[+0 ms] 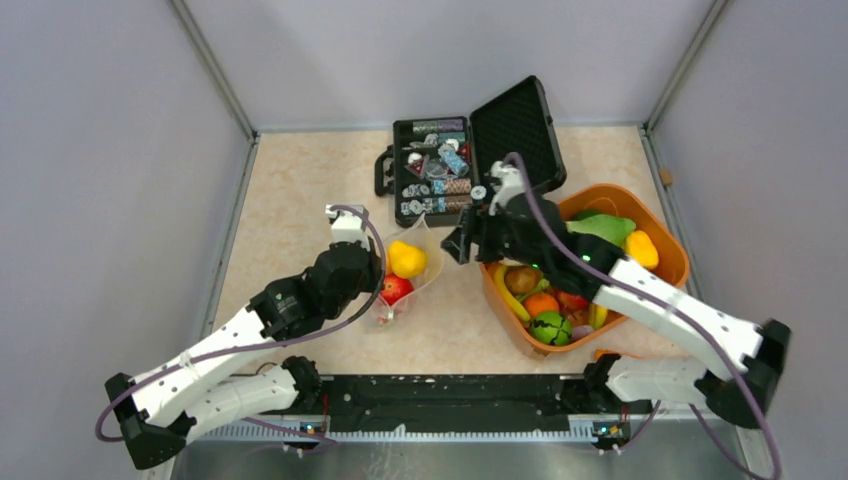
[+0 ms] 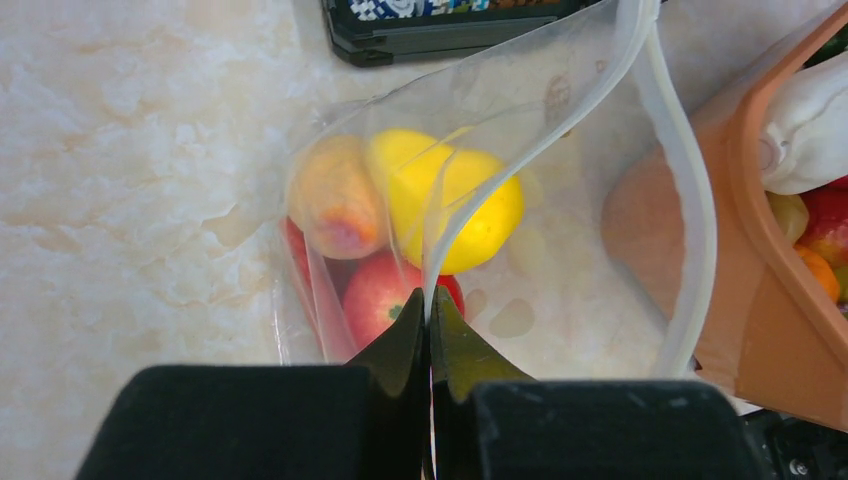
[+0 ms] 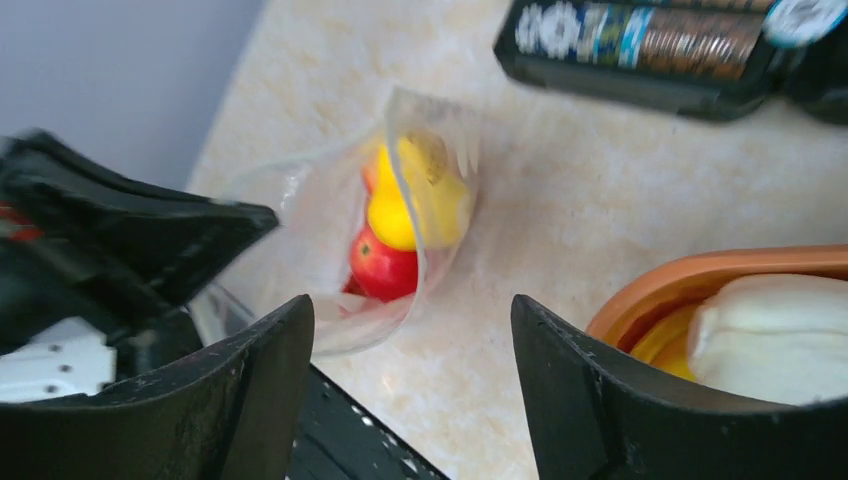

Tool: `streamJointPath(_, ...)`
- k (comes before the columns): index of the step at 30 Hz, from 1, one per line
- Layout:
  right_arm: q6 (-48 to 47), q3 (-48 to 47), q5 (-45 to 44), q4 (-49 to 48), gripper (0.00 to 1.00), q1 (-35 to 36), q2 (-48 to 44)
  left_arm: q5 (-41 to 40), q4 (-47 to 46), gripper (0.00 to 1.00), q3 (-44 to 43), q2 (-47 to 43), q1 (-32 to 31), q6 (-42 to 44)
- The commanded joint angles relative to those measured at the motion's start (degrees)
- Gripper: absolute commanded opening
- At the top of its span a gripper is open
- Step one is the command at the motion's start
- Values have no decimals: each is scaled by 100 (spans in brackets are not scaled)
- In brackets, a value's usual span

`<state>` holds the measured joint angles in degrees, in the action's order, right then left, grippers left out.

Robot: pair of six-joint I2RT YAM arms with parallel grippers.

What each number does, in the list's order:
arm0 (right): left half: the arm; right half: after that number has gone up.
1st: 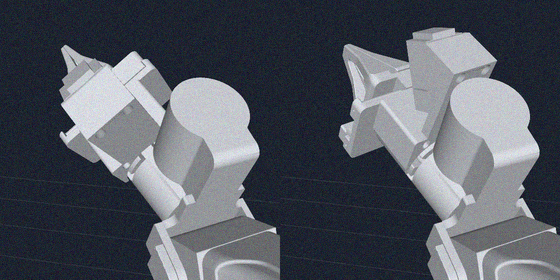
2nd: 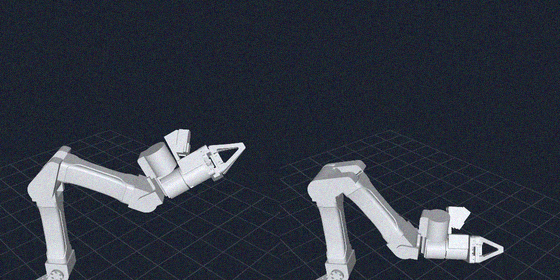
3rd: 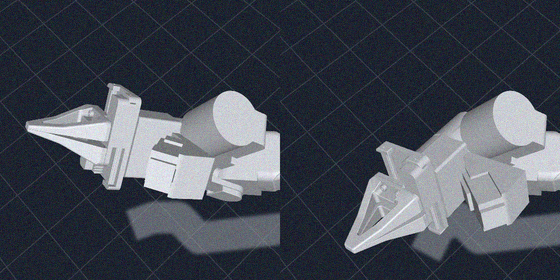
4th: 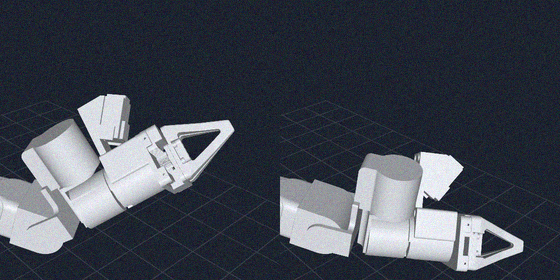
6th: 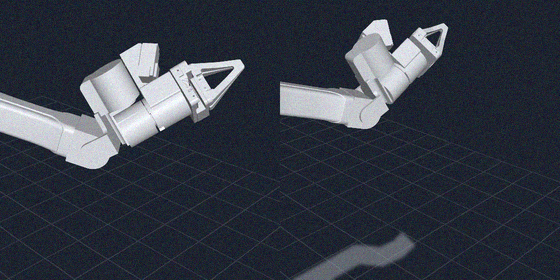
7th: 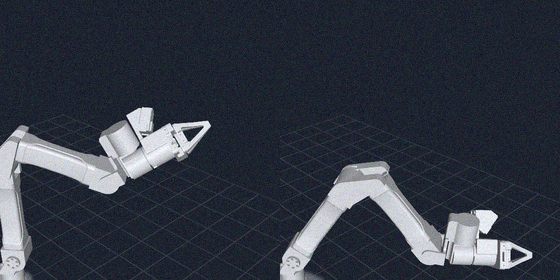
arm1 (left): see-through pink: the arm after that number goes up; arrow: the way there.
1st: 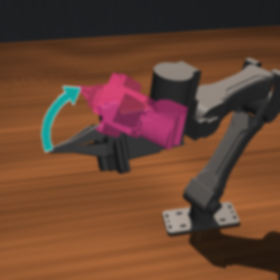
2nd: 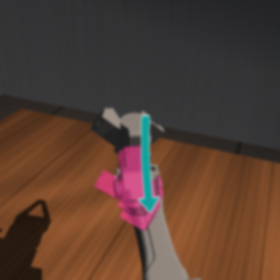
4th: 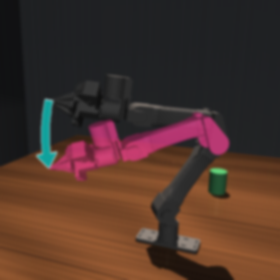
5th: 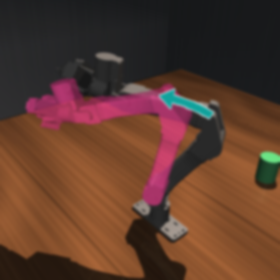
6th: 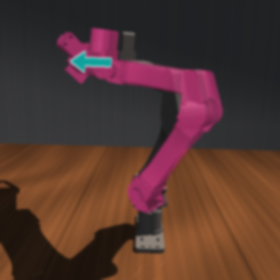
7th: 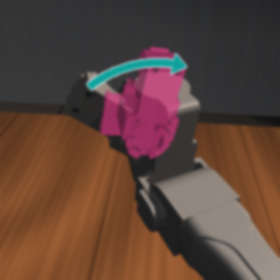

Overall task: Place the food in the zip-top bag and seal the zipper
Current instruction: Adjust the zipper food storage bag at the center of the board, then pick up the fake vegetable from the bin.

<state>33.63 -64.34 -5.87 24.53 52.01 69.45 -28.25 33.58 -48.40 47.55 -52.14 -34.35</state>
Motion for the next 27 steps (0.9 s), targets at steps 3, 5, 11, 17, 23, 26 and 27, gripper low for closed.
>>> streamJointPath(3,-16,462,-1603,228,77,19,-1994,146,-382,0,-333,-243,20,148)
streamJointPath(5,174,570,-2614,828,81,-2,-2402,163,-435,0,-356,-344,20,190)
streamJointPath(11,547,178,-3574,2746,82,-756,-2334,250,-519,0,-367,-447,20,288)
streamJointPath(17,455,-198,-3229,3887,78,-1752,-1780,294,-440,0,-349,-432,20,238)
streamJointPath(23,373,494,-2714,3528,75,-2862,-2120,307,-453,0,-364,-380,20,278)
streamJointPath(26,26,873,-2155,3138,75,-3754,-2163,361,-470,0,-378,-331,20,316)
streamJointPath(27,-62,900,-2059,3051,75,-4013,-2146,376,-448,0,-392,-312,20,323)
